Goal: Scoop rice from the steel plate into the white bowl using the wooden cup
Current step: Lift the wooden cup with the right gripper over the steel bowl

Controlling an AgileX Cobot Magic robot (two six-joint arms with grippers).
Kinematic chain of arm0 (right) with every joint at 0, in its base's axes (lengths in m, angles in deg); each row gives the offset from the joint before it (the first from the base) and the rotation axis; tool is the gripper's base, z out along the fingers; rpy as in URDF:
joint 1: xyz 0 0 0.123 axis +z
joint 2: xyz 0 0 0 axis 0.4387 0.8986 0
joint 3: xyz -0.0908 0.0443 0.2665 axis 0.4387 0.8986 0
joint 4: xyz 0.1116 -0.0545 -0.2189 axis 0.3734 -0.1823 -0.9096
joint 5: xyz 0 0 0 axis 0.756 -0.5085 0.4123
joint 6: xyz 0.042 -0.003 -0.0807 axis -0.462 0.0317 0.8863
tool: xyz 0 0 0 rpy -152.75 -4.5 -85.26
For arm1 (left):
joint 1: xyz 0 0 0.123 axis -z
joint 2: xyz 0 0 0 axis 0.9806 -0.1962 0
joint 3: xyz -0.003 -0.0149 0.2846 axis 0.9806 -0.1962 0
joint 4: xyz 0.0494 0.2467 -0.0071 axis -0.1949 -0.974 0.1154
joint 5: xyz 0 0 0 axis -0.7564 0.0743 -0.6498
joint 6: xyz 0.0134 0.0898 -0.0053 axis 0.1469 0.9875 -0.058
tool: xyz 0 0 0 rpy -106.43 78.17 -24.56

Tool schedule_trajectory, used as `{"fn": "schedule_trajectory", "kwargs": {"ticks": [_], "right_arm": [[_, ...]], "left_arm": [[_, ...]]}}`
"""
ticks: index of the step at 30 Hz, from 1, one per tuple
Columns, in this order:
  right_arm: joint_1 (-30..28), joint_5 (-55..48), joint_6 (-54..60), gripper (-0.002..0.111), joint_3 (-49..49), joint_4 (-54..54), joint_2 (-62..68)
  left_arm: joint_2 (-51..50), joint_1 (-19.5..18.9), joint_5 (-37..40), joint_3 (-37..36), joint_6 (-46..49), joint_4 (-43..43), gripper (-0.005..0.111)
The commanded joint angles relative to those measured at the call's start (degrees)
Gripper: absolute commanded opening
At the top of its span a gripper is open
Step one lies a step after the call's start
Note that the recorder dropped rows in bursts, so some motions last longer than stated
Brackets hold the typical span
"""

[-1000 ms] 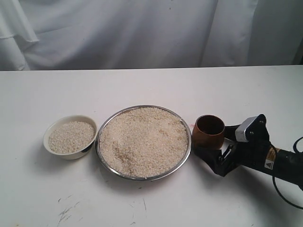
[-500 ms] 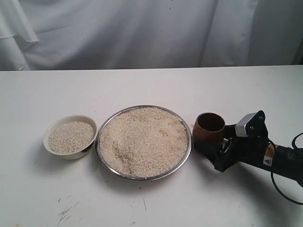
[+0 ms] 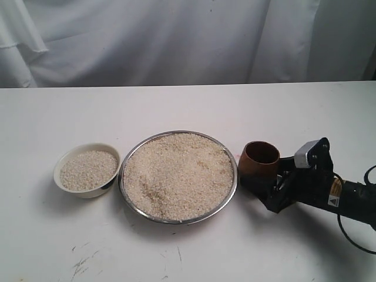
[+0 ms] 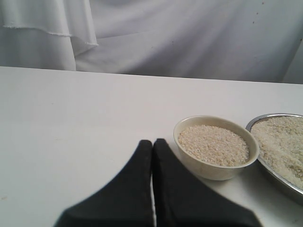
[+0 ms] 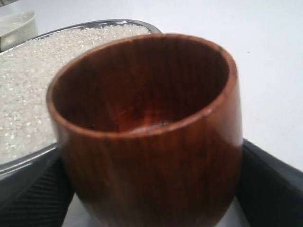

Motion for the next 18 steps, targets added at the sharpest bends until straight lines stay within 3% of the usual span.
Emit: {"fn": "schedule_trajectory", "kwargs": {"ticks": [1,8,11,18], "right_arm": [[-0.08,0.91,1.15,0.000,-0.32,3.82,-5.29],[0.08,-19.55,3.27,0.000,-0.63,5.70,-21.47],[4.23,-34.34,4.37,0.000,-5.06,5.45,-27.09],[14.49,-52.83,4.57,0.000,-16.26,-2.46,-28.61]], "left_arm": [[0.29,0.09,-0.36,-0.26,-0.18,0.04,0.000],[0.29,0.09,-0.36,-0.26,-0.18,0.04,0.000],[0.29,0.09,-0.36,-0.26,-0.18,0.04,0.000],[0.29,0.09,-0.36,-0.26,-0.18,0.04,0.000]]}}
